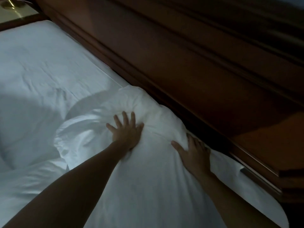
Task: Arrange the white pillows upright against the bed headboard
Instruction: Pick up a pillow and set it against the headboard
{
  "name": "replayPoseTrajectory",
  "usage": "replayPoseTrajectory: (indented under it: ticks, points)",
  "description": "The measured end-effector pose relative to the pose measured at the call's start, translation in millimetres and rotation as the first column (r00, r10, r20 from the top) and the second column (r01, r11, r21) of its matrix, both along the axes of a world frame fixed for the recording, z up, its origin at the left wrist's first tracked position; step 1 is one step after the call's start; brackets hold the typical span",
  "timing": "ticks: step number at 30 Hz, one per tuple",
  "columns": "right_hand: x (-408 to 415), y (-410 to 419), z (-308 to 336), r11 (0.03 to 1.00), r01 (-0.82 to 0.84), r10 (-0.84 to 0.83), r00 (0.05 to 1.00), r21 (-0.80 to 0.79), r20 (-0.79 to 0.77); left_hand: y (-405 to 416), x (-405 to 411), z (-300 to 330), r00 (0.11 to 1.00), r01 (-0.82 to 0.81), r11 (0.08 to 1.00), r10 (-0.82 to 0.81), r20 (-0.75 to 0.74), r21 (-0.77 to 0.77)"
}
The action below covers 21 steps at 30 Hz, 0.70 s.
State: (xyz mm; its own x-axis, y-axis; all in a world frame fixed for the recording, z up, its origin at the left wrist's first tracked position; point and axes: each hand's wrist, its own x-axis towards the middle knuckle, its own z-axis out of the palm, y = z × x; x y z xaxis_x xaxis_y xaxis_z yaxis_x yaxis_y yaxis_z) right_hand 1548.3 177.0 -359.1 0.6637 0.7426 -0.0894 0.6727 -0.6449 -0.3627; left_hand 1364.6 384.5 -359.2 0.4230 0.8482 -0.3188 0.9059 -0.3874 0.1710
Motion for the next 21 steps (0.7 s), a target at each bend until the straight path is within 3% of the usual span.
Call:
replayPoseTrajectory:
  ticks: [6, 10, 15, 21]
  points:
    - [-6, 4, -10, 0.995, -0.042, 0.032, 0.994, 0.090, 0.108, -12, 6, -2, 0.999, 0.036, 0.998, -0.036, 0.002, 0.057]
    - [-18, 3, -4, 0.983, -0.163, 0.146, 0.974, 0.085, 0.176, -23, -1, 14, 0.982, 0.004, 0.998, -0.016, 0.191, 0.060]
    - [-30, 2, 38, 0.947, -0.259, 0.213, 0.949, 0.192, 0.231, -32, -10, 60, 0.838, -0.156, 0.987, 0.118, 0.532, 0.026]
    - [-38, 6, 119, 0.811, -0.370, 0.189, 0.899, 0.452, 0.396, -30, -19, 129, 0.669, -0.241, 0.970, 0.165, 0.725, 0.001]
